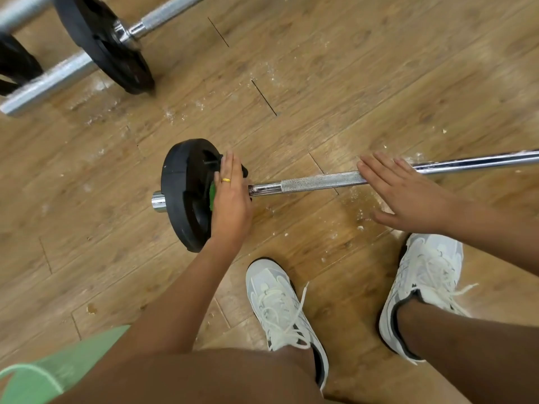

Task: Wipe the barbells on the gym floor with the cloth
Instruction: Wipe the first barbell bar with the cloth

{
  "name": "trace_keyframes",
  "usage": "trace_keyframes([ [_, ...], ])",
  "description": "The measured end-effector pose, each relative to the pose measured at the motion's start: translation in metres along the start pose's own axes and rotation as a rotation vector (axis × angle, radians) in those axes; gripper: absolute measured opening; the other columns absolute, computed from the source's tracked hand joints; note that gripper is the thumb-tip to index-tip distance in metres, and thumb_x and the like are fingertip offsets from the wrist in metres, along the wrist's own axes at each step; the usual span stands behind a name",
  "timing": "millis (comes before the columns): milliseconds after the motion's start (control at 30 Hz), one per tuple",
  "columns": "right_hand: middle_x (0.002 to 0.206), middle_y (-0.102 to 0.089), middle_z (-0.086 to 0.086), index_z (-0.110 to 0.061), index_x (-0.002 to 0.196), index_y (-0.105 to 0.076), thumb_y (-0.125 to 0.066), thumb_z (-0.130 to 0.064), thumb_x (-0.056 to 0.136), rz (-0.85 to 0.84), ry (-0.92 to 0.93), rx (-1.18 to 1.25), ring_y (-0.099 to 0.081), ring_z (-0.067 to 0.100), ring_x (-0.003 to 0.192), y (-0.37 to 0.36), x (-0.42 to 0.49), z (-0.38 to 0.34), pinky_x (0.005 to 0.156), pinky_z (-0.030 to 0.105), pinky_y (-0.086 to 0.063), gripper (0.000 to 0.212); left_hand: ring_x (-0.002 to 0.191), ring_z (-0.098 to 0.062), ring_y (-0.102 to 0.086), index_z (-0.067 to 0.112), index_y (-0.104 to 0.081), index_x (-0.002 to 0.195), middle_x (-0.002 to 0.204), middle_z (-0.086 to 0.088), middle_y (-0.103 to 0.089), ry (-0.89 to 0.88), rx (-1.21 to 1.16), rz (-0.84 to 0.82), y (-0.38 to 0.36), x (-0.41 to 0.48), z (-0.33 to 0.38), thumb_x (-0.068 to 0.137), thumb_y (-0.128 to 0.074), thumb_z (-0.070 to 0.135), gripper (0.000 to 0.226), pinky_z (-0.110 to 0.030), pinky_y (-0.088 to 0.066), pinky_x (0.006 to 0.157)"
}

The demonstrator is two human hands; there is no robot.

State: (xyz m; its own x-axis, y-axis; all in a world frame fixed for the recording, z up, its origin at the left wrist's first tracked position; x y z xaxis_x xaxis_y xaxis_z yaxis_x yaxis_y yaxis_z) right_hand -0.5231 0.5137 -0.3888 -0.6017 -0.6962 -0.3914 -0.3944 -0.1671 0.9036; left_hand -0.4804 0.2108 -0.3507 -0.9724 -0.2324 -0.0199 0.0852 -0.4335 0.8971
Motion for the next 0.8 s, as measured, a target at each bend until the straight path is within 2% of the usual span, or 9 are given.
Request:
trace_keyframes([
  [133, 0.168, -0.002, 0.010, -0.010, 0.159, 0.002, -0.024, -0.065, 0.083, -0.003, -0.006, 0.013, 0.005, 0.025, 0.154, 0.010, 0.011, 0.008, 0.121, 0.041, -0.001, 0.097, 0.156, -0.021, -0.007, 0.002, -0.020, 0.158, 0.168, -0.011, -0.013, 0.006, 0.001, 0.048, 0.000, -0.003, -0.001, 0.100, -0.039, -0.008, 0.061, -0.040, -0.007, 0.127],
  [233, 0.167, 0.002, 0.007, -0.012, 0.158, 0.006, -0.021, -0.067, 0.081, 0.022, 0.000, 0.032, 0.009, 0.022, 0.154, 0.016, 0.017, 0.011, 0.121, 0.038, 0.004, 0.098, 0.156, -0.022, -0.003, 0.001, -0.016, 0.159, 0.168, -0.013, -0.008, -0.031, 0.004, 0.029, -0.004, -0.018, -0.001, 0.092, -0.039, -0.020, 0.074, -0.044, -0.009, 0.127],
  [333, 0.168, -0.002, 0.008, -0.012, 0.159, 0.003, -0.024, -0.067, 0.081, 0.042, 0.016, 0.021, 0.007, 0.021, 0.153, 0.016, 0.023, 0.014, 0.120, 0.040, 0.001, 0.099, 0.156, -0.020, 0.001, 0.001, -0.013, 0.159, 0.168, -0.013, -0.005, -0.057, 0.009, -0.008, -0.002, -0.004, 0.000, 0.096, -0.039, -0.015, 0.070, -0.042, -0.006, 0.127],
  [467, 0.168, 0.003, 0.007, -0.016, 0.155, 0.013, -0.027, -0.070, 0.083, 0.018, 0.014, 0.034, 0.012, 0.018, 0.152, 0.020, 0.033, 0.021, 0.120, 0.038, 0.004, 0.098, 0.156, -0.021, -0.003, 0.001, -0.015, 0.159, 0.168, -0.013, -0.009, -0.028, 0.033, 0.025, 0.000, 0.025, 0.004, 0.103, -0.038, -0.005, 0.061, -0.042, -0.006, 0.127],
  [567, 0.167, 0.014, 0.005, -0.015, 0.157, 0.016, -0.045, -0.060, 0.096, -0.073, -0.027, 0.009, 0.015, 0.022, 0.153, 0.024, 0.041, 0.028, 0.121, 0.036, 0.009, 0.097, 0.156, -0.022, -0.001, 0.003, -0.010, 0.159, 0.169, -0.012, -0.003, 0.021, -0.016, 0.026, -0.002, 0.010, 0.003, 0.093, -0.040, -0.018, 0.076, -0.049, -0.013, 0.126],
  [667, 0.167, 0.014, 0.005, -0.015, 0.157, 0.016, -0.039, -0.064, 0.094, -0.082, -0.033, 0.012, 0.015, 0.022, 0.154, 0.026, 0.044, 0.030, 0.119, 0.033, 0.011, 0.097, 0.156, -0.018, 0.003, 0.005, -0.005, 0.161, 0.169, -0.010, 0.003, 0.009, -0.037, -0.011, -0.002, 0.001, 0.000, 0.086, -0.040, -0.024, 0.087, -0.050, -0.024, 0.122],
  [800, 0.167, 0.013, 0.006, -0.015, 0.157, 0.017, -0.042, -0.061, 0.097, -0.096, -0.027, 0.002, 0.014, 0.021, 0.154, 0.027, 0.049, 0.031, 0.121, 0.035, 0.008, 0.096, 0.156, -0.020, -0.002, 0.003, -0.009, 0.160, 0.169, -0.011, -0.004, 0.049, 0.021, 0.037, 0.004, 0.043, 0.005, 0.100, -0.042, -0.010, 0.070, -0.040, -0.006, 0.127],
])
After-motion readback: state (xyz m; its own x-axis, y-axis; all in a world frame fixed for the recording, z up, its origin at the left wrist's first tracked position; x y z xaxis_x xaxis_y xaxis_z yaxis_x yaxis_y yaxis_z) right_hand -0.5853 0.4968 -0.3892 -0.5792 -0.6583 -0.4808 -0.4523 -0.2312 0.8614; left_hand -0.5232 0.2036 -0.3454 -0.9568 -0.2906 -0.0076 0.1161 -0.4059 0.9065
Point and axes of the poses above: each hand's wrist, its own x-axis towards the middle knuckle, its own y-axis out of the back of the hand, z = x × y, the point moved 10 cm from there along x, towards the middle knuckle
